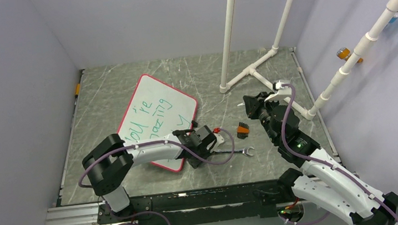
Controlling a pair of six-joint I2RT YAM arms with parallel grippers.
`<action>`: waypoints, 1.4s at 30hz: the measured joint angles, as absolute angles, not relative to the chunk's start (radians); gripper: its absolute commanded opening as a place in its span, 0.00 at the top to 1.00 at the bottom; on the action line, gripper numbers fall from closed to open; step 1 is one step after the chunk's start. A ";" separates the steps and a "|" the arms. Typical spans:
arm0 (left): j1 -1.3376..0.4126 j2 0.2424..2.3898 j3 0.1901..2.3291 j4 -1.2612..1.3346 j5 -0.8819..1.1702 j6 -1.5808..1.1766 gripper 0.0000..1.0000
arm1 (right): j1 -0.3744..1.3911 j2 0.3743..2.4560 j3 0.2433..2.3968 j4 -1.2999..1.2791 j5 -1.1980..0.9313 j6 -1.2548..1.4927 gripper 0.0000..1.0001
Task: Write a sentence on the whiteboard
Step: Pick up the pen cap from the corner of the board, then insert the whiteboard marker without the cap into the pen cap.
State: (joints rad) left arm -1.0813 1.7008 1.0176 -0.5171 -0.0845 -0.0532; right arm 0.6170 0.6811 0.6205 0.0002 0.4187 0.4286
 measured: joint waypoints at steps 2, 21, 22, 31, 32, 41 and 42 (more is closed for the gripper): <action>-1.080 1.701 1.014 -0.516 -0.083 -0.056 0.64 | 0.617 0.681 0.620 0.000 0.419 0.427 1.00; -1.082 1.641 0.957 -0.477 -0.062 -0.083 1.00 | 0.617 0.661 0.622 -0.011 0.422 0.411 1.00; -1.085 1.631 0.951 -0.475 -0.059 -0.079 1.00 | 0.616 0.651 0.622 -0.012 0.423 0.411 1.00; -1.099 1.545 1.013 -0.496 -0.041 0.022 1.00 | 0.616 0.556 0.622 -0.060 0.409 0.413 1.00; -1.099 1.542 1.033 -0.503 -0.040 0.038 1.00 | 0.616 0.554 0.622 -0.067 0.402 0.414 1.00; -1.087 1.483 1.186 -0.577 -0.028 0.144 1.00 | 0.616 0.515 0.622 -0.134 0.339 0.428 1.00; -1.082 1.473 1.201 -0.583 -0.024 0.157 1.00 | 0.616 0.516 0.624 -0.136 0.334 0.429 1.00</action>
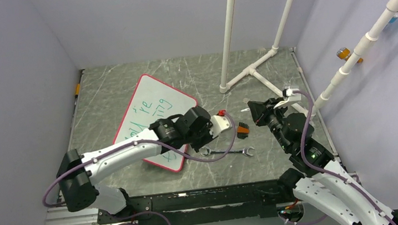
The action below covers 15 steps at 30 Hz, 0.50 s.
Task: Write a sentence on the whiteboard
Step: Insert the whiteboard marker without the cap into the pen cap.
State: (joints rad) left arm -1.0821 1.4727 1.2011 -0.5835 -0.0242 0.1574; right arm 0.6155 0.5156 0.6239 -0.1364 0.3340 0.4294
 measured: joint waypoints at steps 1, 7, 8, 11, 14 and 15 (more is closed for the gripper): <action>-1.075 1.460 1.212 -0.588 -0.020 0.171 1.00 | 0.616 0.516 0.625 -0.139 0.330 0.430 1.00; -0.985 1.394 1.248 -0.603 0.052 0.243 1.00 | 0.614 0.541 0.675 -0.172 0.292 0.463 1.00; -0.962 1.383 1.248 -0.599 0.073 0.252 1.00 | 0.614 0.551 0.685 -0.170 0.276 0.469 1.00; -0.895 1.348 1.245 -0.574 0.150 0.279 1.00 | 0.614 0.584 0.705 -0.156 0.221 0.487 1.00; -0.843 1.316 1.243 -0.538 0.226 0.303 1.00 | 0.614 0.620 0.714 -0.135 0.166 0.502 1.00; -0.827 1.308 1.243 -0.524 0.253 0.311 1.00 | 0.614 0.635 0.720 -0.130 0.145 0.506 1.00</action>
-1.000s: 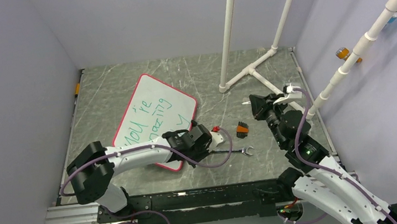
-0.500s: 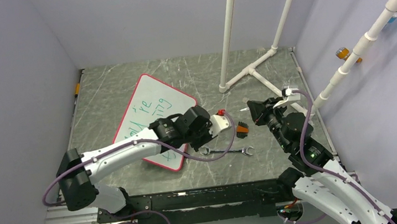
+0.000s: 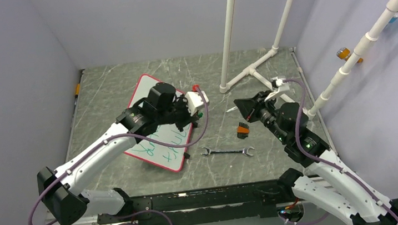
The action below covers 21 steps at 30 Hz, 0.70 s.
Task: Write a sentence on the whiteboard
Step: Insert the whiteboard marker without the cap into the pen cap.
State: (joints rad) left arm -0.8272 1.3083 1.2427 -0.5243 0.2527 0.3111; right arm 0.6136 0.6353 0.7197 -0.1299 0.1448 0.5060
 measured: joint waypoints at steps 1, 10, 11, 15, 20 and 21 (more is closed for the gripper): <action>-0.812 1.302 1.243 -0.511 0.282 0.321 1.00 | 0.614 0.649 0.727 -0.122 0.126 0.509 1.00; -0.761 1.291 1.229 -0.450 0.424 0.384 1.00 | 0.609 0.770 0.777 0.000 -0.075 0.556 1.00; -0.758 1.284 1.217 -0.440 0.434 0.384 1.00 | 0.609 0.781 0.783 0.010 -0.091 0.561 1.00; -0.735 1.246 1.157 -0.405 0.480 0.380 1.00 | 0.604 0.820 0.798 0.068 -0.165 0.583 1.00; -0.727 1.226 1.133 -0.376 0.503 0.377 1.00 | 0.603 0.856 0.804 0.110 -0.221 0.604 1.00; -0.727 1.224 1.132 -0.375 0.505 0.376 1.00 | 0.603 0.859 0.804 0.115 -0.228 0.611 1.00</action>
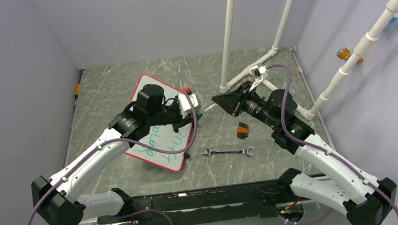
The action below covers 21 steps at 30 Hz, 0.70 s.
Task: Write a sentence on the whiteboard
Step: Insert the whiteboard marker without the cap into the pen cap.
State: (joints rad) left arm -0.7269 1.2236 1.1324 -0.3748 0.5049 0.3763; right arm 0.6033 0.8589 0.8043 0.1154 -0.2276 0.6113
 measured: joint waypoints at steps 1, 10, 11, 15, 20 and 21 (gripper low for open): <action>-0.727 1.222 1.132 -0.371 0.509 0.376 1.00 | 0.603 0.861 0.804 0.121 -0.232 0.615 1.00; -0.723 1.214 1.132 -0.355 0.525 0.364 1.00 | 0.603 0.870 0.804 0.159 -0.263 0.640 1.00; -0.723 1.212 1.132 -0.355 0.526 0.362 1.00 | 0.603 0.870 0.804 0.159 -0.263 0.640 1.00; -0.721 1.200 1.131 -0.348 0.526 0.353 1.00 | 0.603 0.870 0.804 0.160 -0.262 0.640 1.00; -0.720 1.188 1.126 -0.340 0.527 0.351 1.00 | 0.603 0.867 0.804 0.159 -0.255 0.637 1.00; -0.720 1.188 1.126 -0.340 0.527 0.350 1.00 | 0.603 0.867 0.804 0.159 -0.255 0.636 1.00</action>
